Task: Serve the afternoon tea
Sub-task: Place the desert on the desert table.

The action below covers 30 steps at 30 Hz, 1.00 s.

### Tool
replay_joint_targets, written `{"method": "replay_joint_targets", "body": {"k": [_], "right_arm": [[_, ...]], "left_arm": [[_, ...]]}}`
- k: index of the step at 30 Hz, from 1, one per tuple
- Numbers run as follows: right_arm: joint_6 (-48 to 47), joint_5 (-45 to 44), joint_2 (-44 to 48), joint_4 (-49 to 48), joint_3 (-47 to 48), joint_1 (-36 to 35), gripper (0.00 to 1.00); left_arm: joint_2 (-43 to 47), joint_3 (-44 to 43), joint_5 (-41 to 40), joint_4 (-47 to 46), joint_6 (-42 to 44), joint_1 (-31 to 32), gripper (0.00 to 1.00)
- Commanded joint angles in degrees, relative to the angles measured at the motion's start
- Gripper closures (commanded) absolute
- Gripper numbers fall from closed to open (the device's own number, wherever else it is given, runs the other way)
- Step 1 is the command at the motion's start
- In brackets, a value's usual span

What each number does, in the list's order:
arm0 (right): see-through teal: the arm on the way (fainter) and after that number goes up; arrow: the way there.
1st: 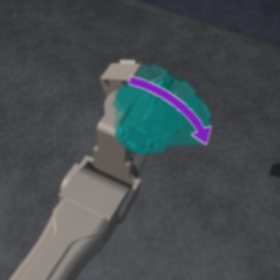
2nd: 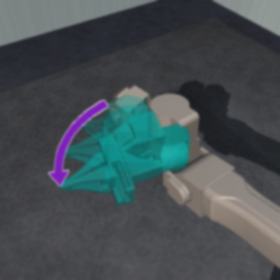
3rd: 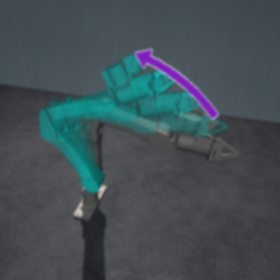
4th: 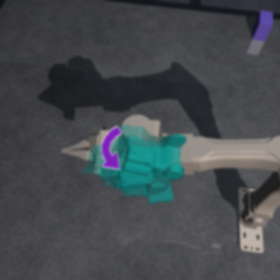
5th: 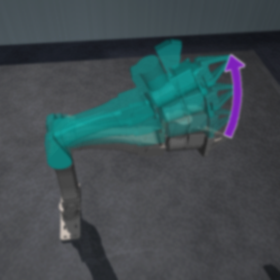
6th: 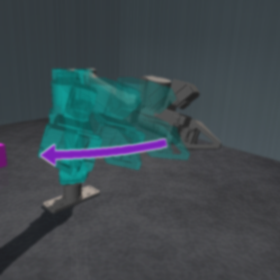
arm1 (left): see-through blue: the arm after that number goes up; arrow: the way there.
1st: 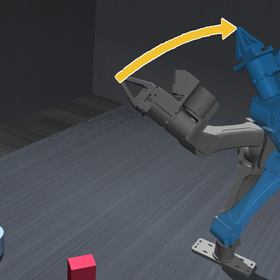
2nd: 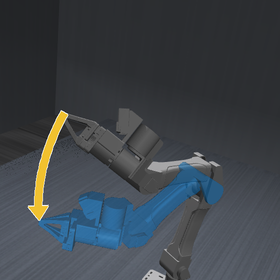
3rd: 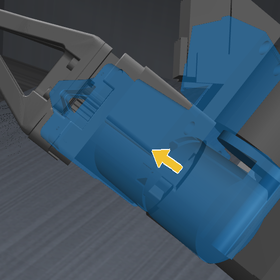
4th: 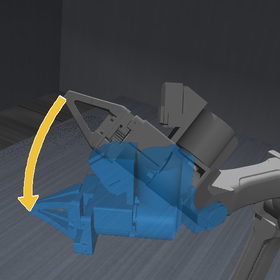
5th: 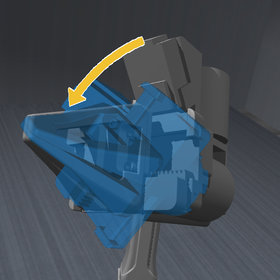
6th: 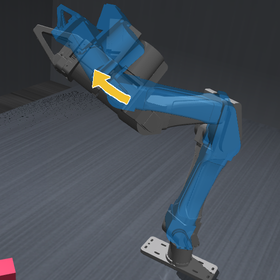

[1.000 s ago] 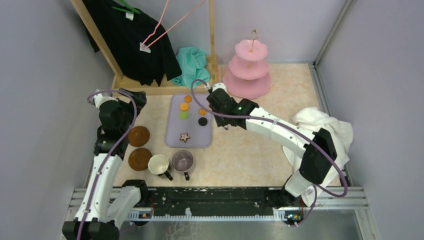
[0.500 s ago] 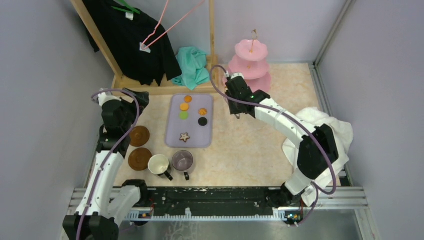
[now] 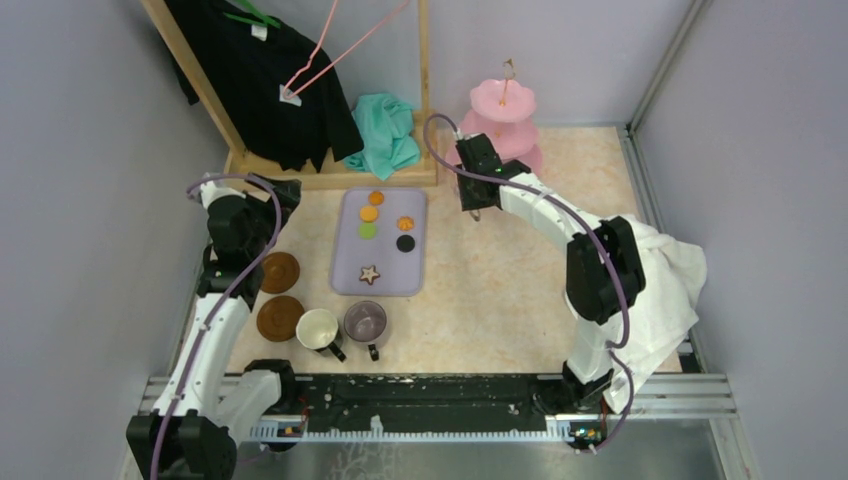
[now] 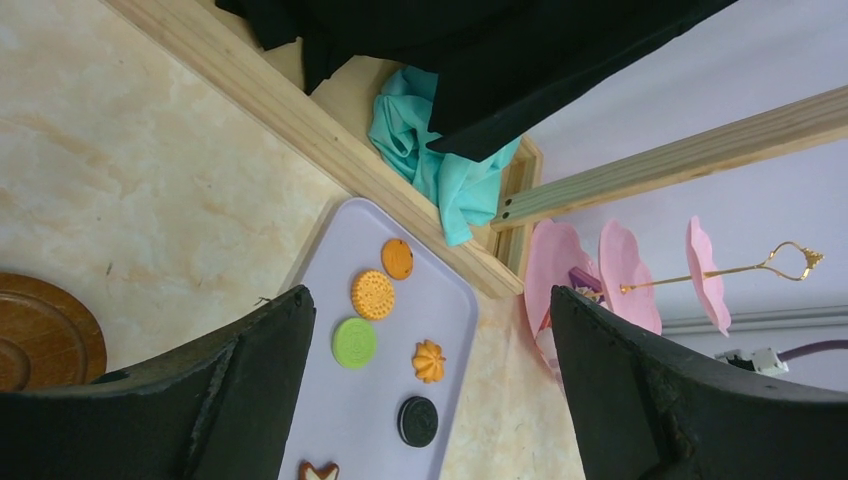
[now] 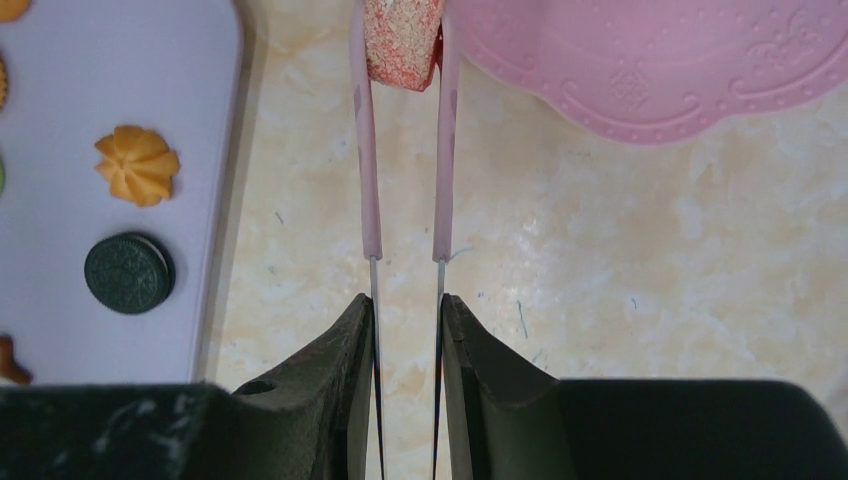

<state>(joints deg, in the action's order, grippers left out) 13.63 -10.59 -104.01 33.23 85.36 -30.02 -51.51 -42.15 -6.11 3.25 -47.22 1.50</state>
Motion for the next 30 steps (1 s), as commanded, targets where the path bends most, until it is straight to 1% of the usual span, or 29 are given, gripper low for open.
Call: {"method": "replay_joint_targets", "body": {"k": [1, 8, 13, 30], "right_arm": [[-1.2, -0.2, -2.0, -4.5, 4.9, 1.4, 0.86], [-2.3, -1.2, -5.7, -5.1, 8.4, 2.8, 0.87], [-2.8, -1.6, -7.6, -5.7, 10.3, 3.8, 0.87], [-3.2, 0.5, -12.1, -9.2, 12.7, 6.8, 0.87]], "left_arm": [[-0.9, 0.0, 0.9, -3.4, -1.5, 0.0, 0.08], [-3.2, 0.0, 1.6, -5.7, -2.8, 0.2, 0.1], [-4.5, 0.2, 0.6, -7.2, -3.8, 1.1, 0.12], [-8.8, -1.5, -7.3, -9.6, -3.7, 8.5, 0.13]]}}
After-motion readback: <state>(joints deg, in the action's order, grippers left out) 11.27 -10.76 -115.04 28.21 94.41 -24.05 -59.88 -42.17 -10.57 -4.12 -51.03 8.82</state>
